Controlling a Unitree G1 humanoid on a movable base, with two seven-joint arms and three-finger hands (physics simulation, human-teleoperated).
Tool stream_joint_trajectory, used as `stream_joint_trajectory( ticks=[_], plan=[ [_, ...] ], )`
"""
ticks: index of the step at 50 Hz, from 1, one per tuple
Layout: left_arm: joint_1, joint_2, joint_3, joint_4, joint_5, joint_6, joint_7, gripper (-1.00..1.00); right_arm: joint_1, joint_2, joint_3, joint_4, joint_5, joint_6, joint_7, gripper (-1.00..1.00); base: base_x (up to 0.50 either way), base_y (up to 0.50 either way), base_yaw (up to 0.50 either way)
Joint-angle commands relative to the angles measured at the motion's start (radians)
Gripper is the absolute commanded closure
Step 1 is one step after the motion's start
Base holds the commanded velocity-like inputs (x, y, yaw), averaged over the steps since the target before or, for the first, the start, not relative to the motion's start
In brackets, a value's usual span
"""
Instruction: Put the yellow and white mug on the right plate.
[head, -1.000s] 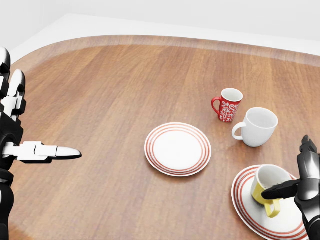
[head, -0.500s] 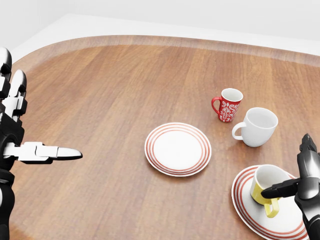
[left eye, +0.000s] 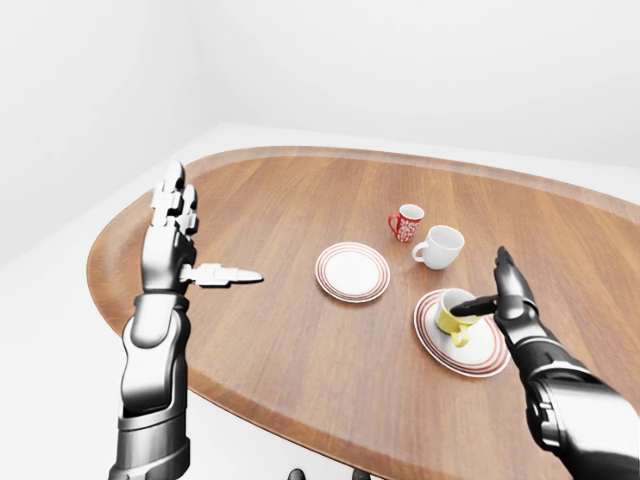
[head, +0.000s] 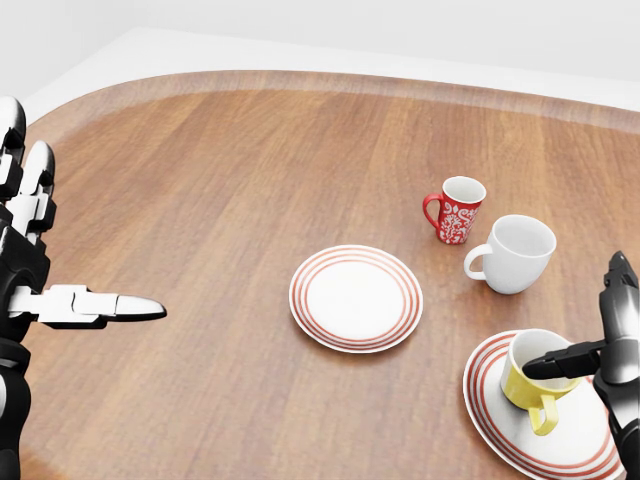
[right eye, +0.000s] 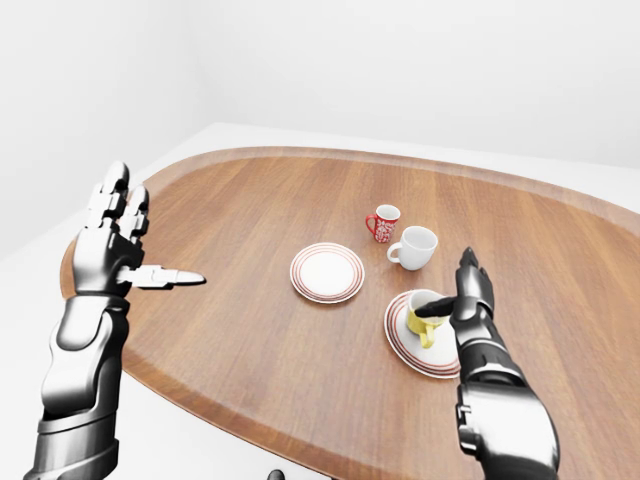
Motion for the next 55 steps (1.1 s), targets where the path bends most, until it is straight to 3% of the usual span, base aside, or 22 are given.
stream_joint_trajectory(
  ticks=[1, 17, 24, 27, 29, 34, 55],
  plan=[
    [0.001, -0.001, -0.001, 0.002, 0.002, 0.0, -0.001, -1.0, -0.013, -0.009, 0.001, -0.026, 0.024, 0.0, 0.019, -1.0, 0.0, 0.0, 0.0],
    [0.004, -0.002, -0.001, -0.011, 0.001, 0.0, -0.002, -1.0, -0.014, -0.013, -0.002, -0.121, 0.054, 0.0, 0.053, -1.0, 0.0, 0.0, 0.0],
    [0.006, -0.005, -0.004, -0.005, 0.003, 0.0, -0.003, -1.0, 0.042, 0.003, -0.017, -0.323, 0.066, 0.001, 0.106, -1.0, 0.0, 0.0, 0.0],
    [0.006, -0.005, -0.002, -0.012, 0.002, 0.0, -0.003, -1.0, 0.07, 0.013, -0.031, -0.423, 0.066, 0.047, 0.133, -1.0, 0.0, 0.0, 0.0],
    [0.006, -0.004, -0.001, -0.014, 0.001, 0.0, -0.003, -1.0, 0.097, 0.022, -0.043, -0.53, 0.065, 0.102, 0.162, -1.0, 0.0, 0.0, 0.0],
    [0.008, -0.005, -0.003, -0.01, 0.003, 0.0, -0.003, -1.0, 0.135, 0.04, -0.065, -0.672, 0.057, 0.171, 0.203, -1.0, 0.0, 0.0, 0.0],
    [0.005, -0.004, 0.0, -0.048, -0.004, 0.0, -0.005, -1.0, 0.25, 0.1, -0.112, -1.186, 0.015, 0.175, 0.365, -1.0, 0.0, 0.0, 0.0]
  ],
)
